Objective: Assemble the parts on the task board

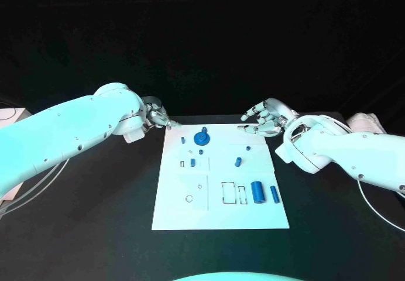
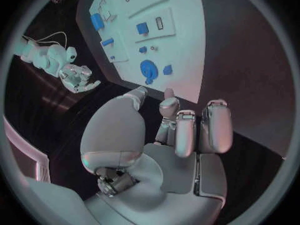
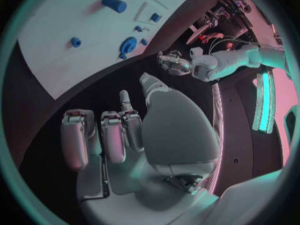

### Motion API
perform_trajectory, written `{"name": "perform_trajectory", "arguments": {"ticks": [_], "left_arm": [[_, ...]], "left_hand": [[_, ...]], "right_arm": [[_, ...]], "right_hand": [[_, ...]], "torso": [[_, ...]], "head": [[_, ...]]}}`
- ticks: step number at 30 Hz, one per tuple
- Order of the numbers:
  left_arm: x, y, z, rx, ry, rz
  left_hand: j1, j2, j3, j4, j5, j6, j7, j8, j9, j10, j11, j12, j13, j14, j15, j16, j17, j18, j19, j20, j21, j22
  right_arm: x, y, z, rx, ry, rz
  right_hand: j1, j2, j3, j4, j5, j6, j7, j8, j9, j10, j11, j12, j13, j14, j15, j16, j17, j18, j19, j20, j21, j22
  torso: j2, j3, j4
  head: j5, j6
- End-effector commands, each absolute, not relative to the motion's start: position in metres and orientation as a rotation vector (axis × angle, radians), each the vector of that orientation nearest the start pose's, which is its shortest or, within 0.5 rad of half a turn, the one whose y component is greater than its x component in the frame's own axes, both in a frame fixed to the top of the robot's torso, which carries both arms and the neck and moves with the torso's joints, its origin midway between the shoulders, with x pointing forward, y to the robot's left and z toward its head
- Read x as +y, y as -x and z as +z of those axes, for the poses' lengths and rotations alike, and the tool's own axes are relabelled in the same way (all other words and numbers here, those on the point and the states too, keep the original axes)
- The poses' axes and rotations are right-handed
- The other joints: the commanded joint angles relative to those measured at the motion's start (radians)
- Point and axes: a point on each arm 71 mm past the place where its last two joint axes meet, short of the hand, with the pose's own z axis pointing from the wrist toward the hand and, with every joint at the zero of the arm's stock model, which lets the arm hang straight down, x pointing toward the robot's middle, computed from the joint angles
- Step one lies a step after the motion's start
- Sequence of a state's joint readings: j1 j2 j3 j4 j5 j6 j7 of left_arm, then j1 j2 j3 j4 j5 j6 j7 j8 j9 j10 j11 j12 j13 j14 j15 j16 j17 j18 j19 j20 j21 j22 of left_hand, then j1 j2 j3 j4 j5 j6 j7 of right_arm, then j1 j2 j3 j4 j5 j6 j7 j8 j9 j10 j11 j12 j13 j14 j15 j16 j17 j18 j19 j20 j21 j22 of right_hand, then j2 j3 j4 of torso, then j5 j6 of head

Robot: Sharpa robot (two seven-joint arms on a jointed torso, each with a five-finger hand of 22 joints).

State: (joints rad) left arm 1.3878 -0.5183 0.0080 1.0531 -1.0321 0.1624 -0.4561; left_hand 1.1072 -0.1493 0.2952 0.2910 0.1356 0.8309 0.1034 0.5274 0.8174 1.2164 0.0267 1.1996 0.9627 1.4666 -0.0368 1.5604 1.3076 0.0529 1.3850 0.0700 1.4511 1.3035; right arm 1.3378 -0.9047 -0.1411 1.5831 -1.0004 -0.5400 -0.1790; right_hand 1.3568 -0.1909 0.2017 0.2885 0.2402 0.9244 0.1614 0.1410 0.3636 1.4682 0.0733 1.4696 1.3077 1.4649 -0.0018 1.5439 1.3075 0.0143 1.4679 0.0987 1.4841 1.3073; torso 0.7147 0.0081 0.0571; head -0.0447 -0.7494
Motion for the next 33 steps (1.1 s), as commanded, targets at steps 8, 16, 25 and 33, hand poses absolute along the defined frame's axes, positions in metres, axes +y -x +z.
{"name": "perform_trajectory", "arguments": {"ticks": [8,16,25,33], "left_arm": [[0.175,-0.598,-0.141,2.171,0.263,-0.406],[0.169,-0.601,-0.149,2.195,0.270,-0.408],[0.160,-0.603,-0.157,2.203,0.282,-0.421],[0.159,-0.603,-0.165,2.218,0.290,-0.416]], "left_hand": [[0.012,0.002,-0.006,0.001,0.003,-0.002,0.003,-0.009,-0.005,-0.003,0.006,0.001,0.000,0.096,0.010,-0.003,0.245,0.009,0.000,0.006,-0.001,0.001],[-0.008,0.009,-0.018,0.003,-0.004,0.009,0.004,-0.015,-0.016,-0.003,0.008,0.006,0.003,0.097,0.012,-0.001,0.247,0.009,0.001,0.009,0.000,0.004],[-0.015,0.018,-0.021,0.003,-0.004,0.012,0.004,-0.017,-0.020,-0.003,0.008,0.008,0.004,0.097,0.013,0.000,0.248,0.009,0.001,0.010,0.001,0.005],[-0.011,0.030,-0.018,0.001,-0.002,0.018,0.003,-0.016,-0.024,-0.001,0.007,0.011,0.007,0.098,0.012,0.001,0.250,0.008,0.003,0.011,0.002,0.008]], "right_arm": [[-0.227,-0.489,-0.149,1.594,-0.363,0.728],[-0.225,-0.488,-0.148,1.591,-0.359,0.737],[-0.223,-0.488,-0.148,1.590,-0.356,0.742],[-0.223,-0.487,-0.148,1.591,-0.356,0.744]], "right_hand": [[-0.012,0.000,-0.007,0.001,-0.002,-0.008,-0.002,0.006,-0.001,0.013,0.003,-0.003,0.178,0.086,0.003,-0.006,0.180,0.009,0.059,0.005,-0.006,0.199],[-0.012,0.001,-0.007,0.000,-0.001,-0.009,-0.002,0.007,-0.001,0.012,0.003,-0.004,0.178,0.085,0.003,-0.007,0.178,0.010,0.058,0.005,-0.008,0.197],[-0.012,0.002,-0.008,0.000,0.000,-0.009,-0.001,0.007,-0.001,0.012,0.003,-0.004,0.177,0.085,0.003,-0.007,0.177,0.010,0.057,0.005,-0.009,0.196],[-0.012,0.002,-0.008,0.000,0.000,-0.009,-0.001,0.007,-0.001,0.012,0.003,-0.004,0.177,0.085,0.003,-0.007,0.177,0.010,0.057,0.005,-0.009,0.196]], "torso": [[0.020,-0.0041,-0.0064],[0.029,-0.0040,-0.0096],[0.027,-0.0037,-0.0113],[0.026,-0.0037,-0.0094]], "head": [[0.005,0.011],[0.009,0.018],[0.007,0.015],[0.001,0.013]]}}
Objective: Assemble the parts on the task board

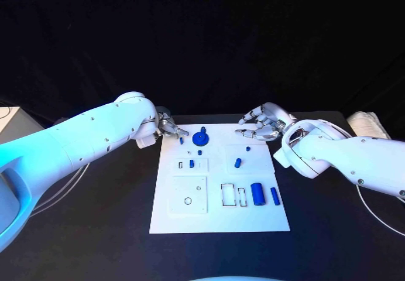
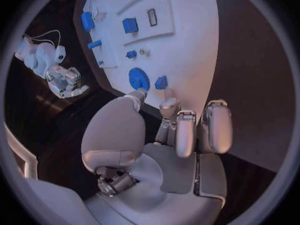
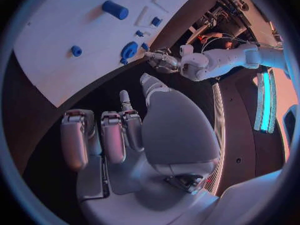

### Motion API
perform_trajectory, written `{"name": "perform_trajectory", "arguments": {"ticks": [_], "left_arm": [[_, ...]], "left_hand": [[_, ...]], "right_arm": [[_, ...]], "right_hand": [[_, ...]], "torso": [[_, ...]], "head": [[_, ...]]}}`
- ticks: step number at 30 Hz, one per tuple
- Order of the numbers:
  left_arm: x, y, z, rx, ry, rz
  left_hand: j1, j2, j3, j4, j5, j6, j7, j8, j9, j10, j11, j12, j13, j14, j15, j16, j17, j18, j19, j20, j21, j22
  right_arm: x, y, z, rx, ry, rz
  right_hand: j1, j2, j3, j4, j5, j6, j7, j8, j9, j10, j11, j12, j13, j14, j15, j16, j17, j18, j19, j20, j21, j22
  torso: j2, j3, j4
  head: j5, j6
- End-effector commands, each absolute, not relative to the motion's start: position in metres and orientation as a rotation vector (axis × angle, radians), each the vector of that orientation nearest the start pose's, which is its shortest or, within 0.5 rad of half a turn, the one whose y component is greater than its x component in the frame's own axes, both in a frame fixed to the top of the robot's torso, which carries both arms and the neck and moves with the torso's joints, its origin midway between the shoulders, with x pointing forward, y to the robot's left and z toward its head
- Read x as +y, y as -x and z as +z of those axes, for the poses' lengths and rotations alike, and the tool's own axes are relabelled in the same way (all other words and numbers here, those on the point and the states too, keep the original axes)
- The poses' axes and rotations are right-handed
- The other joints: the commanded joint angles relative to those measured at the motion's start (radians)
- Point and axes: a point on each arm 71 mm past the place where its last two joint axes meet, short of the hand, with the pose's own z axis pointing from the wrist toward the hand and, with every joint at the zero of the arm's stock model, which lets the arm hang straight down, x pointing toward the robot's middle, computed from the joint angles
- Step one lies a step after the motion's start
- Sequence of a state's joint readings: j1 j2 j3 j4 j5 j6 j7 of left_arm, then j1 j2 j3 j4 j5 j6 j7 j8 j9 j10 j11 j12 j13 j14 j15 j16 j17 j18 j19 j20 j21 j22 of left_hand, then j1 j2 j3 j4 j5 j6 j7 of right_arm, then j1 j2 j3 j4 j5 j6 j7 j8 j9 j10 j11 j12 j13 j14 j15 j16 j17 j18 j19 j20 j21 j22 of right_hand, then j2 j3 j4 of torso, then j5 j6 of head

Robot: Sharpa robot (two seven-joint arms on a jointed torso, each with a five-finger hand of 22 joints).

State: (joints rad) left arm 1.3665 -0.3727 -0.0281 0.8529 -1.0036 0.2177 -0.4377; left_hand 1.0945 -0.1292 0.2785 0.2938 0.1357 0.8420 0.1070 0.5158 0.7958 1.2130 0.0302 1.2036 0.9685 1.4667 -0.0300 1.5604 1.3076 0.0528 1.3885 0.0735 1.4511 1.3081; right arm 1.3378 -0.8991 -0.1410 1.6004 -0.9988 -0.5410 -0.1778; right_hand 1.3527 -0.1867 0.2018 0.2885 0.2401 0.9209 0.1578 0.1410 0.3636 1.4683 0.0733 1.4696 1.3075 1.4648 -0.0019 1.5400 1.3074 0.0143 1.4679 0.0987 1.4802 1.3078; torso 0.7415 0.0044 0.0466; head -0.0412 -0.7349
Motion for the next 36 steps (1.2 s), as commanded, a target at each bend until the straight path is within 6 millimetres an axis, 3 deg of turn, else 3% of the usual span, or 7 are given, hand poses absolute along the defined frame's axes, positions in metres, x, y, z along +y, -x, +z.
{"name": "perform_trajectory", "arguments": {"ticks": [1,11,23,29,36], "left_arm": [[0.1591,-0.6031,-0.1659,2.221,0.290,-0.415],[0.1582,-0.6020,-0.1711,2.228,0.295,-0.415],[0.1601,-0.6023,-0.1711,2.214,0.311,-0.424],[0.1582,-0.6015,-0.1708,2.215,0.312,-0.452],[0.1576,-0.6008,-0.1707,2.219,0.303,-0.482]], "left_hand": [[0.004,0.012,-0.001,-0.002,-0.001,0.010,-0.002,-0.004,-0.003,0.003,0.003,0.008,0.002,0.098,0.005,0.001,0.250,0.008,0.000,0.007,0.002,0.004],[0.025,0.020,0.007,-0.004,0.000,0.016,-0.004,-0.002,-0.005,0.002,0.001,0.009,0.002,0.098,0.004,0.001,0.250,0.008,0.000,0.007,0.002,0.004],[0.089,0.048,0.053,-0.008,-0.001,0.022,-0.011,0.009,-0.001,0.000,-0.005,0.011,0.000,0.097,-0.001,0.001,0.249,0.008,0.000,0.003,0.002,0.005],[0.159,0.046,0.108,-0.019,-0.002,0.018,-0.016,0.019,0.008,-0.004,-0.010,0.010,-0.004,0.097,-0.006,0.001,0.249,0.009,-0.002,0.000,0.002,0.005],[0.246,0.029,0.195,-0.068,-0.005,0.012,-0.021,0.026,0.016,-0.016,-0.015,-0.002,-0.020,0.096,-0.010,-0.001,0.246,0.010,-0.007,-0.004,-0.002,0.000]], "right_arm": [[-0.2229,-0.4870,-0.1479,1.591,-0.356,0.744],[-0.2216,-0.4876,-0.1479,1.591,-0.354,0.746],[-0.2219,-0.4877,-0.1480,1.592,-0.354,0.745],[-0.2220,-0.4877,-0.1481,1.593,-0.354,0.744],[-0.2223,-0.4879,-0.1481,1.592,-0.354,0.744]], "right_hand": [[-0.008,-0.002,-0.008,0.000,0.000,-0.006,0.002,0.007,-0.001,0.012,0.003,-0.004,0.178,0.085,0.003,-0.003,0.178,0.010,0.057,0.005,-0.005,0.196],[-0.010,0.000,-0.008,0.000,0.002,-0.006,0.002,0.007,-0.001,0.011,0.003,-0.005,0.177,0.085,0.003,-0.003,0.178,0.010,0.057,0.005,-0.005,0.196],[-0.010,0.000,-0.008,0.000,0.002,-0.006,0.002,0.008,-0.001,0.012,0.003,-0.004,0.178,0.085,0.003,-0.003,0.178,0.010,0.058,0.005,-0.005,0.196],[-0.010,0.000,-0.008,0.000,0.002,-0.006,0.002,0.008,-0.001,0.012,0.003,-0.004,0.178,0.085,0.003,-0.003,0.178,0.010,0.058,0.005,-0.005,0.196],[-0.011,0.002,-0.009,0.001,0.003,-0.006,0.002,0.008,-0.001,0.013,0.003,-0.003,0.178,0.085,0.003,-0.003,0.178,0.010,0.058,0.005,-0.005,0.196]], "torso": [[-0.001,-0.0002,0.0018],[-0.001,0.0002,0.0024],[-0.002,0.0003,0.0023],[-0.002,-0.0002,0.0013],[-0.001,-0.0009,0.0022]], "head": [[-0.003,-0.003],[-0.004,-0.008],[-0.004,-0.011],[-0.005,-0.013],[-0.008,-0.016]]}}
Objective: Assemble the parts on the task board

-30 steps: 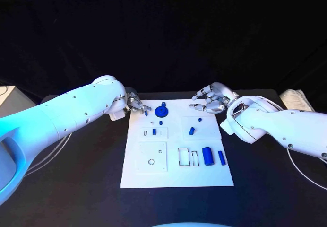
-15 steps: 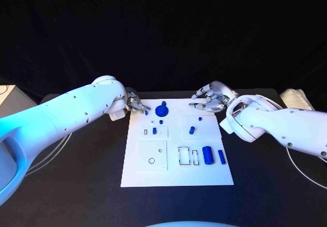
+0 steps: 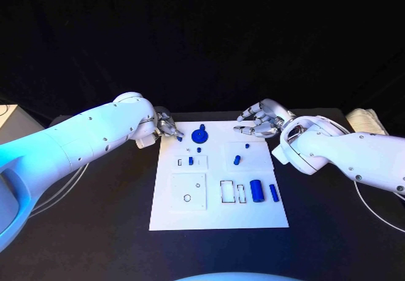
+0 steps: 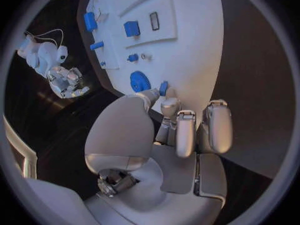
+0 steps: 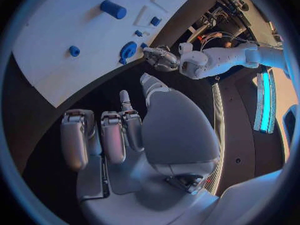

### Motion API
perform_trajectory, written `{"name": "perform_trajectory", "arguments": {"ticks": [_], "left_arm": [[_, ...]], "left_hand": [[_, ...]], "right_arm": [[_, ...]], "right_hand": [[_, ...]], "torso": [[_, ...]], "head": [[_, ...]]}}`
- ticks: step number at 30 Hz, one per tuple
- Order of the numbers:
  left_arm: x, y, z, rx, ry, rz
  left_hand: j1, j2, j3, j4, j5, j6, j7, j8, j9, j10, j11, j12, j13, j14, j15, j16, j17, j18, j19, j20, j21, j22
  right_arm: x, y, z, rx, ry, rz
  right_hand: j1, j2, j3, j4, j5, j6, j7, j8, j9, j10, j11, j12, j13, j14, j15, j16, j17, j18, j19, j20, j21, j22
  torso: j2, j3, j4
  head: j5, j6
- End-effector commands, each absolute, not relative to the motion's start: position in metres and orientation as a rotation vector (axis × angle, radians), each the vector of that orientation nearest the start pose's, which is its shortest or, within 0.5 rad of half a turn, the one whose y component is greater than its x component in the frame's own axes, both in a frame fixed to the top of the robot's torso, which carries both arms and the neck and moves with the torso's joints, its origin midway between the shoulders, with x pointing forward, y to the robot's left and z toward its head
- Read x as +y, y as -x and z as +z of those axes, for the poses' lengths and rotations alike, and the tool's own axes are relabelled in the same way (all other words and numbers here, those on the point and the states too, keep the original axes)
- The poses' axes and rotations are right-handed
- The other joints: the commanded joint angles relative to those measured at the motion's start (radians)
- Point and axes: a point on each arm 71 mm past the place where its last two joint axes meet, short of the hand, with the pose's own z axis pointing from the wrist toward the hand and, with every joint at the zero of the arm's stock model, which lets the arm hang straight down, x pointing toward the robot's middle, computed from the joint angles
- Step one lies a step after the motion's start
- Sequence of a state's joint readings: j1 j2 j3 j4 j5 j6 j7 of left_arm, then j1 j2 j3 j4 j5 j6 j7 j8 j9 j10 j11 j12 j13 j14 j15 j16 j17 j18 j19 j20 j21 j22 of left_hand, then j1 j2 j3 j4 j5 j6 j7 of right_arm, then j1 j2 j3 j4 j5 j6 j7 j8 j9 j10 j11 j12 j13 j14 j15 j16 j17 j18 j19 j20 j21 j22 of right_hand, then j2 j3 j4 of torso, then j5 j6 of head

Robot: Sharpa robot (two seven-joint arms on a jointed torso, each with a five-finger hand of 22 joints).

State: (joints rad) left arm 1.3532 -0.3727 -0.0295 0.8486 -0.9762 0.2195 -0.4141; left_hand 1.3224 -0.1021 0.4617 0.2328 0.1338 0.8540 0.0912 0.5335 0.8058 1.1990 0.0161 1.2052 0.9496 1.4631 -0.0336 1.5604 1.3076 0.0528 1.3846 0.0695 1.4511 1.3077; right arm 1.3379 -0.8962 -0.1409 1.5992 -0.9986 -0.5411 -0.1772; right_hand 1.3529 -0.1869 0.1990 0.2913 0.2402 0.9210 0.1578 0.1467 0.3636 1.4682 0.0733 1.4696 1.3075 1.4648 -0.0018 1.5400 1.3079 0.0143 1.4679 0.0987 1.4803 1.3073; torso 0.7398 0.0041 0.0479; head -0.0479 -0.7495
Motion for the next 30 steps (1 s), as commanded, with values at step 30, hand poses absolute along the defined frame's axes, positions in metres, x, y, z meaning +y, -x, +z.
{"name": "perform_trajectory", "arguments": {"ticks": [30], "left_arm": [[0.180,-0.572,-0.162,2.179,0.420,-0.611]], "left_hand": [[-0.112,-0.087,0.392,-0.191,0.181,0.014,-0.010,0.098,0.119,0.072,-0.011,0.020,0.034,0.108,-0.016,0.010,0.263,-0.002,0.036,-0.008,0.025,0.057]], "right_arm": [[-0.232,-0.492,-0.145,1.517,-0.385,0.763]], "right_hand": [[-0.004,0.006,0.000,-0.006,0.034,-0.007,0.001,0.009,0.000,-0.035,0.001,-0.062,0.130,0.081,0.001,-0.011,0.161,0.015,0.049,0.004,-0.024,0.184]], "torso": [[-0.018,-0.0007,0.0115]], "head": [[0.008,-0.010]]}}
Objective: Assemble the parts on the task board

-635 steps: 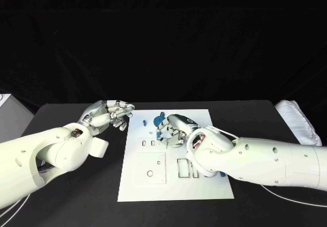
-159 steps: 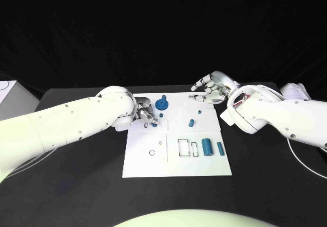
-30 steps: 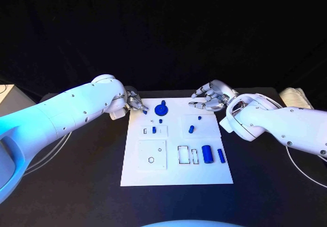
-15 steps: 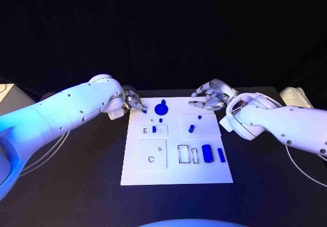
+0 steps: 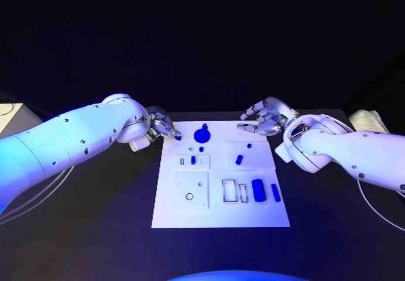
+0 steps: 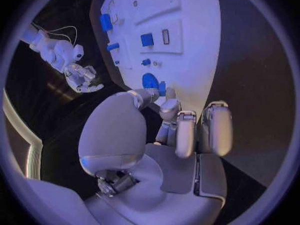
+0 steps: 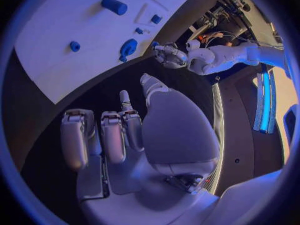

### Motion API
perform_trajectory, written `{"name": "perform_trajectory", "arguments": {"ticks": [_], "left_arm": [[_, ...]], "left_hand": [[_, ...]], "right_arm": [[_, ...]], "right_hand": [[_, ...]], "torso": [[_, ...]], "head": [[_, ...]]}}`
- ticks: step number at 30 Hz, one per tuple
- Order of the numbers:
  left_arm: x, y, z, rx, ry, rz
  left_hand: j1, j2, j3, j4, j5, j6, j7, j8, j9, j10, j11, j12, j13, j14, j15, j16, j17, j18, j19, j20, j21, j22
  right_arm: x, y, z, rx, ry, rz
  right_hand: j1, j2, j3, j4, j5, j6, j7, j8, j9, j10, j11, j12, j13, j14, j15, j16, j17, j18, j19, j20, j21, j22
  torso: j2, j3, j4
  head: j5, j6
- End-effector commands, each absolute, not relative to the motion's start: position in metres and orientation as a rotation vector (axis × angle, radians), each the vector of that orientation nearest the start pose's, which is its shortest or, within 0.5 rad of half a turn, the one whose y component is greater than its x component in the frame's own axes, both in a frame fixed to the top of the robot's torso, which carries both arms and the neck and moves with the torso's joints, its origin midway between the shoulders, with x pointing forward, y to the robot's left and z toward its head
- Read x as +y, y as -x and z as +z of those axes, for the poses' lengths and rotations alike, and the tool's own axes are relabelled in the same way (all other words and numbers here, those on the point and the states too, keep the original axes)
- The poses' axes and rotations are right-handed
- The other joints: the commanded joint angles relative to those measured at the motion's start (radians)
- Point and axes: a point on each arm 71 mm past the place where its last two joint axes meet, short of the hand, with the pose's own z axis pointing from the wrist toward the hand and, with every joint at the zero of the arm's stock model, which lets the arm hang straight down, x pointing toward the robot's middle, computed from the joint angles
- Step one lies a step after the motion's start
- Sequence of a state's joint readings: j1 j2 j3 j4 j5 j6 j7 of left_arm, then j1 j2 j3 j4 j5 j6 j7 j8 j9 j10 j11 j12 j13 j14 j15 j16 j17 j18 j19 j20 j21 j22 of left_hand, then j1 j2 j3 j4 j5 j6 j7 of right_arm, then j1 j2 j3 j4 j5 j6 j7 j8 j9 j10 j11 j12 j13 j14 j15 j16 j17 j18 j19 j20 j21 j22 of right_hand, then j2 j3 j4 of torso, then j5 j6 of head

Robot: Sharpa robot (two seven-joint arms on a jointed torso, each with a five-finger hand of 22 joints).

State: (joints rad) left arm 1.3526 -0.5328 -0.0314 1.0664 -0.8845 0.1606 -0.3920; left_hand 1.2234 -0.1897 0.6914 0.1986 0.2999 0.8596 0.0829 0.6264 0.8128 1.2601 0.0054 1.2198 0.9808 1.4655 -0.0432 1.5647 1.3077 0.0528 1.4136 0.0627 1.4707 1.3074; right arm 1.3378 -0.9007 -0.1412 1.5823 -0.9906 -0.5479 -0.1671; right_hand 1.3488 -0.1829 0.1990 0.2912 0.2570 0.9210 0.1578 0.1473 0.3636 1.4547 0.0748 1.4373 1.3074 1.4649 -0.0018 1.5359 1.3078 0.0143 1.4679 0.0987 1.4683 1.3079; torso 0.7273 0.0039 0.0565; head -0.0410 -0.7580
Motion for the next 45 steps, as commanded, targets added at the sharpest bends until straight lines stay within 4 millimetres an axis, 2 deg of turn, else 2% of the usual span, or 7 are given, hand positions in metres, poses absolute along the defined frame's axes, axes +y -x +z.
{"name": "perform_trajectory", "arguments": {"ticks": [1,9,10,13,18,27,45], "left_arm": [[0.181,-0.570,-0.162,2.178,0.423,-0.615],[0.178,-0.551,-0.159,2.171,0.405,-0.622],[0.177,-0.549,-0.158,2.168,0.400,-0.621],[0.175,-0.544,-0.159,2.162,0.394,-0.618],[0.171,-0.537,-0.163,2.162,0.370,-0.614],[0.161,-0.528,-0.174,2.182,0.305,-0.572],[0.150,-0.522,-0.195,2.222,0.156,-0.477]], "left_hand": [[-0.022,-0.002,0.166,-0.160,0.034,0.012,-0.003,0.008,0.115,0.014,-0.002,0.006,0.005,0.105,-0.008,0.006,0.263,-0.002,0.010,-0.003,0.007,0.060],[-0.048,-0.004,0.179,-0.174,0.082,0.023,-0.011,0.017,0.127,0.029,-0.009,0.013,0.017,0.105,-0.015,0.006,0.263,-0.005,0.019,-0.008,0.013,0.073],[-0.050,-0.004,0.180,-0.175,0.084,0.024,-0.011,0.018,0.127,0.030,-0.010,0.014,0.019,0.105,-0.016,0.006,0.263,-0.006,0.021,-0.009,0.014,0.075],[-0.067,-0.011,0.193,-0.185,0.105,0.033,-0.016,0.022,0.133,0.042,-0.015,0.020,0.029,0.105,-0.021,0.006,0.263,-0.008,0.028,-0.013,0.018,0.083],[-0.080,-0.016,0.199,-0.192,0.124,0.038,-0.019,0.025,0.137,0.049,-0.017,0.023,0.036,0.105,-0.023,0.006,0.263,-0.008,0.029,-0.016,0.018,0.083],[-0.088,-0.020,0.203,-0.198,0.140,0.042,-0.022,0.027,0.140,0.054,-0.020,0.025,0.039,0.105,-0.026,0.006,0.263,-0.008,0.030,-0.018,0.019,0.085],[-0.092,-0.023,0.205,-0.203,0.152,0.046,-0.023,0.027,0.141,0.056,-0.021,0.024,0.039,0.105,-0.027,0.006,0.263,-0.009,0.034,-0.020,0.021,0.091]], "right_arm": [[-0.233,-0.493,-0.143,1.495,-0.392,0.773],[-0.243,-0.498,-0.136,1.338,-0.486,0.814],[-0.246,-0.500,-0.136,1.321,-0.510,0.820],[-0.249,-0.503,-0.137,1.300,-0.556,0.845],[-0.251,-0.508,-0.139,1.293,-0.597,0.890],[-0.250,-0.511,-0.140,1.293,-0.626,0.929],[-0.250,-0.512,-0.141,1.291,-0.663,0.951]], "right_hand": [[0.004,0.001,0.004,-0.005,0.030,-0.008,-0.001,0.011,-0.001,-0.060,-0.002,-0.079,0.089,0.073,0.000,-0.021,0.131,0.023,0.033,0.003,-0.047,0.160],[0.028,-0.020,0.066,-0.003,0.061,-0.046,0.007,0.032,0.003,-0.467,0.005,-0.667,-0.412,-0.164,0.005,-0.455,-0.455,0.168,-0.324,0.007,-0.872,-0.396],[0.028,-0.027,0.085,-0.005,0.062,-0.062,0.016,0.049,0.009,-0.487,0.014,-0.725,-0.481,-0.251,0.016,-0.617,-0.610,0.169,-0.348,0.018,-0.950,-0.456],[0.024,-0.031,0.114,-0.004,0.064,-0.080,0.030,0.076,0.015,-0.544,0.035,-0.830,-0.588,-0.343,0.040,-0.743,-0.657,0.164,-0.404,0.036,-1.058,-0.538],[0.018,-0.054,0.181,-0.014,0.053,-0.116,0.070,0.105,-0.006,-0.516,0.087,-1.099,-0.944,-0.519,0.118,-1.149,-0.868,0.166,-0.546,0.129,-1.336,-0.794],[0.016,-0.042,0.166,-0.037,0.056,-0.115,0.086,0.083,-0.062,-0.488,0.112,-1.217,-1.168,-0.526,0.156,-1.327,-1.011,0.169,-0.632,0.172,-1.406,-0.996],[0.018,-0.028,0.142,-0.052,0.071,-0.121,0.096,0.066,-0.091,-0.482,0.123,-1.281,-1.239,-0.521,0.167,-1.387,-1.064,0.169,-0.648,0.182,-1.404,-1.075]], "torso": [[-0.007,-0.0004,0.0036],[-0.009,-0.0037,0.0054],[-0.009,-0.0039,0.0049],[-0.010,-0.0003,0.0034],[-0.008,0.0011,0.0057],[-0.008,0.0014,0.0061],[-0.006,-0.0002,0.0049]], "head": [[0.002,-0.002],[0.003,-0.007],[0.002,-0.008],[0.005,-0.011],[0.007,-0.014],[0.017,-0.019],[0.017,-0.028]]}}
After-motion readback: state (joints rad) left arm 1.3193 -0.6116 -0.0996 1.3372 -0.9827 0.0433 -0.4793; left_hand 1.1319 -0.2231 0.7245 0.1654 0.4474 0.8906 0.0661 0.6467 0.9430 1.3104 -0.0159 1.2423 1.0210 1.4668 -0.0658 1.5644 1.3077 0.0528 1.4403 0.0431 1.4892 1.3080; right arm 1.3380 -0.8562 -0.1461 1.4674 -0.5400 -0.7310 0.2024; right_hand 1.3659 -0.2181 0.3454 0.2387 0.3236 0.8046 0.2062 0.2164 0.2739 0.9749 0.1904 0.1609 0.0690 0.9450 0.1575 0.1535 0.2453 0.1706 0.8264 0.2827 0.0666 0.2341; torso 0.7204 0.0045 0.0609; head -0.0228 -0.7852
